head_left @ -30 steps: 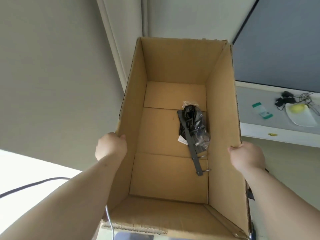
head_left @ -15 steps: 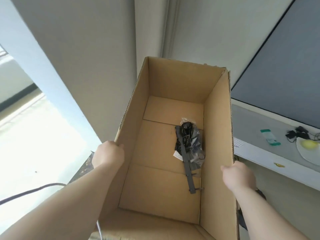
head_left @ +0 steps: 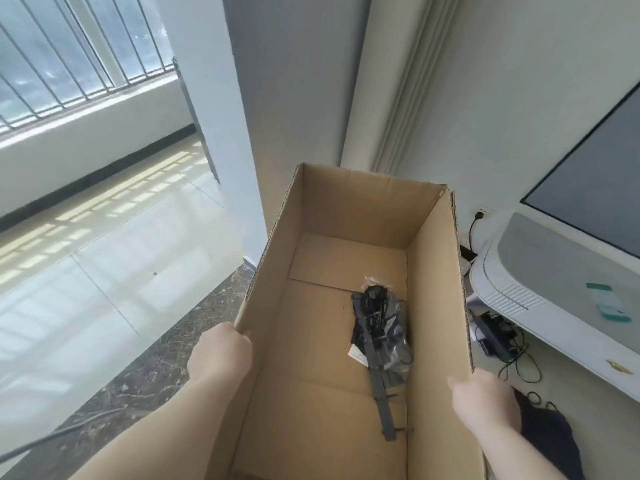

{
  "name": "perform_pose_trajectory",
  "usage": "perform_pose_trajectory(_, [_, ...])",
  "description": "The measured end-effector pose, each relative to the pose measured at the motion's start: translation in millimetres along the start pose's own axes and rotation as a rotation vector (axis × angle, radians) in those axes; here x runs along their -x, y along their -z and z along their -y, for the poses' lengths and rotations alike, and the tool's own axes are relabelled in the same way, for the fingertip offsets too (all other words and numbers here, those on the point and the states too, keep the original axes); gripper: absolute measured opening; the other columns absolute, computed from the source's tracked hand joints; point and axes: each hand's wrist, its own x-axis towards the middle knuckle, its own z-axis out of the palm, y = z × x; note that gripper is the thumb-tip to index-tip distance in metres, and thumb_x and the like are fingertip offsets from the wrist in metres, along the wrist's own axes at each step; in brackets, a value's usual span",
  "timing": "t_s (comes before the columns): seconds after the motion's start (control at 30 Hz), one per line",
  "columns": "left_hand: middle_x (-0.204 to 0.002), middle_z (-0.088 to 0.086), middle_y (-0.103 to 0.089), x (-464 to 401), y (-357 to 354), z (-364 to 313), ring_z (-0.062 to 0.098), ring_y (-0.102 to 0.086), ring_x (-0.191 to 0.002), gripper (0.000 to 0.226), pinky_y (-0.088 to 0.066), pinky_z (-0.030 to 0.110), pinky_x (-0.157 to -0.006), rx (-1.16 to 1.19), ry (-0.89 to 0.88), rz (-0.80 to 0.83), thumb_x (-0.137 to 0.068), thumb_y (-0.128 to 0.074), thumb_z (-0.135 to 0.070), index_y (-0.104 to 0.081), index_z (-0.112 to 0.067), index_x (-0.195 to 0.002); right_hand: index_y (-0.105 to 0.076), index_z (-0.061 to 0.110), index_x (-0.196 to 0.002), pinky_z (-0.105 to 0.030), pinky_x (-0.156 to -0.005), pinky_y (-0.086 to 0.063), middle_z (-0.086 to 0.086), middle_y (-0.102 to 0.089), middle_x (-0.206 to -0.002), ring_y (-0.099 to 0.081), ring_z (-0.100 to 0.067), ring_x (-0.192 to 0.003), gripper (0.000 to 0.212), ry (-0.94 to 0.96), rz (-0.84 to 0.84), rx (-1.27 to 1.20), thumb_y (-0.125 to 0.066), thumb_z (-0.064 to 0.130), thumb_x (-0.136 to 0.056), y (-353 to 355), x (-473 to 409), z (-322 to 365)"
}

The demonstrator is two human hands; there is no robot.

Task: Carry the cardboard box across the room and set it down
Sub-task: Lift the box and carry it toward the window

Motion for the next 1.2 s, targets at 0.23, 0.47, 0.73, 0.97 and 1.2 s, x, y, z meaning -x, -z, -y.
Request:
perform_pose_trajectory(0.23, [-0.076,0.0,-0.064,17.1,13.4,114.5,0.027,-0.062,-0.069,0.018,-0.046,0.035,-0.06,0.039,0.068,-0.028,-0.085,-0.053,-0.037,-0.065,-0.026,-0.08,-0.06,0.018,-0.084,-0.035,-0.066,-0.044,0.003,-0.049,-0.071,-0.058,-0.031,-0.078,0.029,0.06,-0.01,0.103,-0.068,0.042,-0.097,-35.9,77.3,13.8])
perform_pose_trajectory(0.47, [-0.087,0.005,-0.069,35.9,56.4,238.0,0.033,-0.065,-0.081,0.023,-0.05,0.038,-0.069,0.117,0.179,-0.08,-0.09,-0.056,-0.044,-0.068,-0.025,-0.089,-0.055,0.02,-0.076,-0.034,-0.067,-0.044,-0.001,-0.057,-0.078,-0.06,-0.032,-0.082,0.032,0.158,-0.009,0.134,-0.067,0.041,-0.096,-70.9,167.6,58.3])
perform_pose_trajectory(0.73, [-0.107,0.012,-0.072,36.7,130.9,355.8,0.036,-0.066,-0.099,0.026,-0.047,0.038,-0.075,0.184,0.338,-0.18,-0.094,-0.057,-0.042,-0.068,-0.02,-0.098,-0.051,0.017,-0.073,-0.035,-0.06,-0.039,-0.002,-0.051,-0.071,-0.057,-0.033,-0.077,0.032,0.375,-0.011,0.208,-0.068,0.033,-0.095,-112.9,254.1,167.0])
perform_pose_trajectory(0.97, [-0.111,0.018,-0.07,17.7,180.7,428.6,0.039,-0.065,-0.104,0.03,-0.045,0.04,-0.077,0.239,0.506,-0.265,-0.095,-0.058,-0.044,-0.066,-0.016,-0.098,-0.063,0.014,-0.086,-0.034,-0.066,-0.046,-0.008,-0.062,-0.087,-0.061,-0.036,-0.082,0.021,0.566,0.006,0.247,-0.066,0.033,-0.093,-149.6,299.4,272.1])
perform_pose_trajectory(1.2, [-0.11,0.017,-0.069,-21.0,218.7,453.7,0.039,-0.063,-0.103,0.031,-0.041,0.039,-0.073,0.244,0.642,-0.323,-0.098,-0.058,-0.042,-0.066,-0.012,-0.101,-0.064,0.014,-0.094,-0.035,-0.069,-0.046,-0.012,-0.068,-0.103,-0.059,-0.035,-0.086,0.019,0.729,0.054,0.276,-0.064,0.033,-0.094,-185.2,300.5,379.3])
